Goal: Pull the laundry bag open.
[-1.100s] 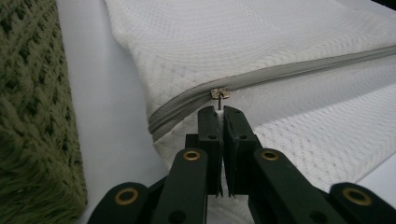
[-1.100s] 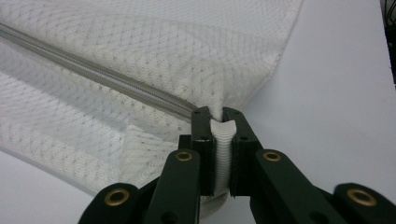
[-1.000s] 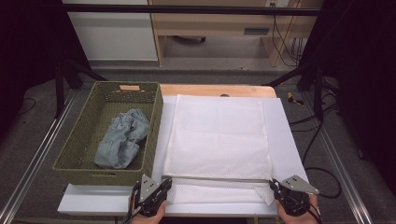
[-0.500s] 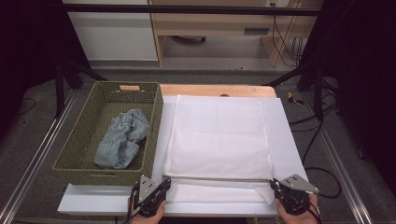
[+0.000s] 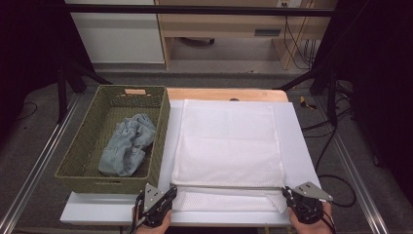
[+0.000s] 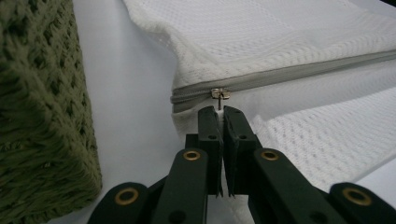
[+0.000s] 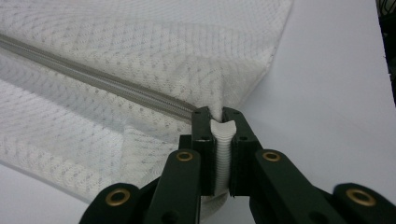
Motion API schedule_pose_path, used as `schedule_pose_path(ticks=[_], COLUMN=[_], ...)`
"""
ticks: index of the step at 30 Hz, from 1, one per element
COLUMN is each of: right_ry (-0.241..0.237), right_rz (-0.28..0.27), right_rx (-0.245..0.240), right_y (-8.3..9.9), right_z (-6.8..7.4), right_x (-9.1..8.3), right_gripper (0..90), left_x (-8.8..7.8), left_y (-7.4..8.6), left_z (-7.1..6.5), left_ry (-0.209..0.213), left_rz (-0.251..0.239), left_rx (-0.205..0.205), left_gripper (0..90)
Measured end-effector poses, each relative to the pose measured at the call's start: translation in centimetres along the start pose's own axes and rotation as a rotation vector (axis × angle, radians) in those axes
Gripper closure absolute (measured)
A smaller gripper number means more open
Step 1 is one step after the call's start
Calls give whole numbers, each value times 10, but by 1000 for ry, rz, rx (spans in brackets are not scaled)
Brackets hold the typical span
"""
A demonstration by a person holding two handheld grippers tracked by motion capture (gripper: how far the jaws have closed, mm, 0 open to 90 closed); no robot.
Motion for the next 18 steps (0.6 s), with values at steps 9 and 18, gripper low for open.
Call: schedule_pose_path(ticks=[9, 18], right_ry=[-2, 3], right_rz=[7, 20], right_rx=[6, 22], right_y=[1, 2], right_z=[-2, -4], right_x=[2, 4], right_gripper=[844, 846], left_x=[1, 1], left_y=[1, 5], left_z=[0, 1], left_ry=[-3, 4], left_rz=[7, 14], left_rx=[1, -22], left_gripper=[866, 866])
Point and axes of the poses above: each handheld gripper's, and its own axes: x roughly forward along the jaws, y roughly out of its underside, z roughly to its left, the point moved 7 cm from there along x, roughly forward along the jaws, and after that the axes turned 10 degrees about -y, right-handed, at the moved point
